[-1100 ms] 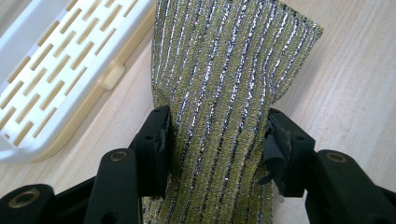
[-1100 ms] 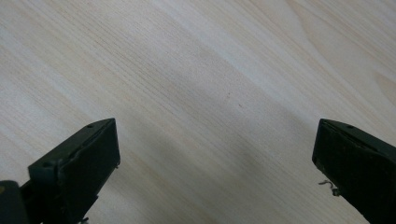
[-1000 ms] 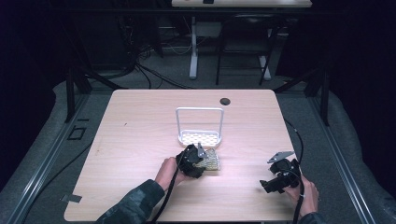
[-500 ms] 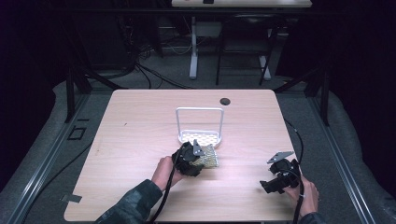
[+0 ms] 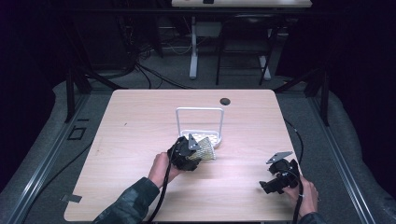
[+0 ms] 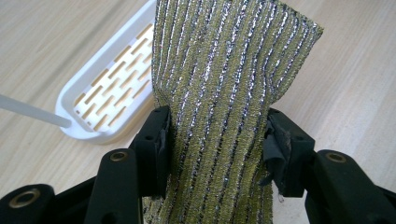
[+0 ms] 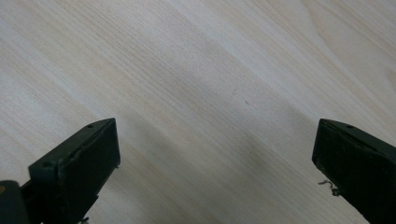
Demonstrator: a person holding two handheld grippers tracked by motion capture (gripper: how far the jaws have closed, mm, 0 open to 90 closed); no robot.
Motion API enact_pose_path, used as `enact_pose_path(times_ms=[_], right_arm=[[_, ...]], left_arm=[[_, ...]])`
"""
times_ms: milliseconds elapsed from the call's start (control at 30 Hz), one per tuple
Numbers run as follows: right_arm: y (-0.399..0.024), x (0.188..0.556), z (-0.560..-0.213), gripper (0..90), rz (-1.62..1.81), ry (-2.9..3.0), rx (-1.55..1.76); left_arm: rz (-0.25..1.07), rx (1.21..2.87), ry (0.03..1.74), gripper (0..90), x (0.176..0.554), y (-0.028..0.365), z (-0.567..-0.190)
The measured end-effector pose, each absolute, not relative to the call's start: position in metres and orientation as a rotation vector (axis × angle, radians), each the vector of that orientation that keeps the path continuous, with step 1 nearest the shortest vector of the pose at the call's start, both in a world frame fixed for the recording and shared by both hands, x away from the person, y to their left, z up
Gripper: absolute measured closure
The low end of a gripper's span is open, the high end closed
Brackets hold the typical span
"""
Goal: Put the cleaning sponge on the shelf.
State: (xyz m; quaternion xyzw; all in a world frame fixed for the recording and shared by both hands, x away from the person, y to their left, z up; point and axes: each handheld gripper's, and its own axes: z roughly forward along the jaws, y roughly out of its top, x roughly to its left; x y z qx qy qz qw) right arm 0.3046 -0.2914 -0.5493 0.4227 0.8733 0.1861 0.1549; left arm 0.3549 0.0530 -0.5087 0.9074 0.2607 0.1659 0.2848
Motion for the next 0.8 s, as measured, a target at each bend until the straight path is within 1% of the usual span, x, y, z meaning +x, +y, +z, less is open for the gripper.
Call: enact_pose_path(times_ms=[400, 800], right_arm=[[-0.293, 0.305, -0.551, 0.5, 0.525, 2.499, 1.216], [-0.292, 0.305, -0.55, 0.7, 0.526, 2.491, 1.218]], left_arm=[[0.486, 2.399, 0.743, 47.7, 0.367, 0.058, -0.503], [0.554, 2.376, 0.841, 47.7, 0.383, 0.058, -0.501]])
